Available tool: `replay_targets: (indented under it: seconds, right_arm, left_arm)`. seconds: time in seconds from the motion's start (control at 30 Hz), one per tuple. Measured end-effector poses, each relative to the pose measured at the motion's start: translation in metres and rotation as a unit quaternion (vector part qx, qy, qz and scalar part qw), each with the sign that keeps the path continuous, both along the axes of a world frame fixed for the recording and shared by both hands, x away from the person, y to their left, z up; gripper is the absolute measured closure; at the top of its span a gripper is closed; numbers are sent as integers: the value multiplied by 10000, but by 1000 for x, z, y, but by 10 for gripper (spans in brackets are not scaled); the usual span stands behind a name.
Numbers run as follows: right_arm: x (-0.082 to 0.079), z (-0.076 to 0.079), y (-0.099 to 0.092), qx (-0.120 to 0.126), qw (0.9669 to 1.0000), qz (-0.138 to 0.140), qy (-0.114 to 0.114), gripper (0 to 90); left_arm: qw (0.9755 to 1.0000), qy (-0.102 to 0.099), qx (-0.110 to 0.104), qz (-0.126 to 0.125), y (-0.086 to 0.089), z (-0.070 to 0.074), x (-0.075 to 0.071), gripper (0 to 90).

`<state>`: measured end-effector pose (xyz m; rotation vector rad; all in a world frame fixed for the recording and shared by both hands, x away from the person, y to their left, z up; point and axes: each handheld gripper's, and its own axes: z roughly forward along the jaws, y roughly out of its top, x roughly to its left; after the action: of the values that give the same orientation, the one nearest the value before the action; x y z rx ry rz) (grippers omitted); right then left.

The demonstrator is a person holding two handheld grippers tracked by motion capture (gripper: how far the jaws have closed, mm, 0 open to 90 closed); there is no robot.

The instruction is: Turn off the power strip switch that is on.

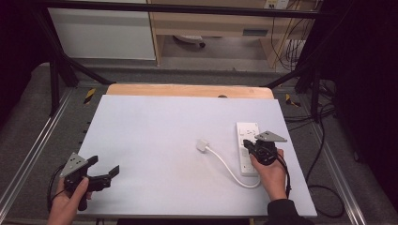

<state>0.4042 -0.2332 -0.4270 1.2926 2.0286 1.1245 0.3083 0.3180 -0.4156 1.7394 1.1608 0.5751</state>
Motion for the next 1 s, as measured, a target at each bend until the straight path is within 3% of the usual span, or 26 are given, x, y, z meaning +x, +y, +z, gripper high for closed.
replay_targets:
  seconds: [0.3, 1.0]
  right_arm:
    - [1, -4, 0, -41, 9998, 22, 214, 900]
    - [1, -7, 0, -108, 9988, 53, 473, 900]
  left_arm:
    - [10000, 14, 1, -2, 0, 0, 0, 53]
    - [10000, 11, 15, -15, -1, 0, 0, 53]
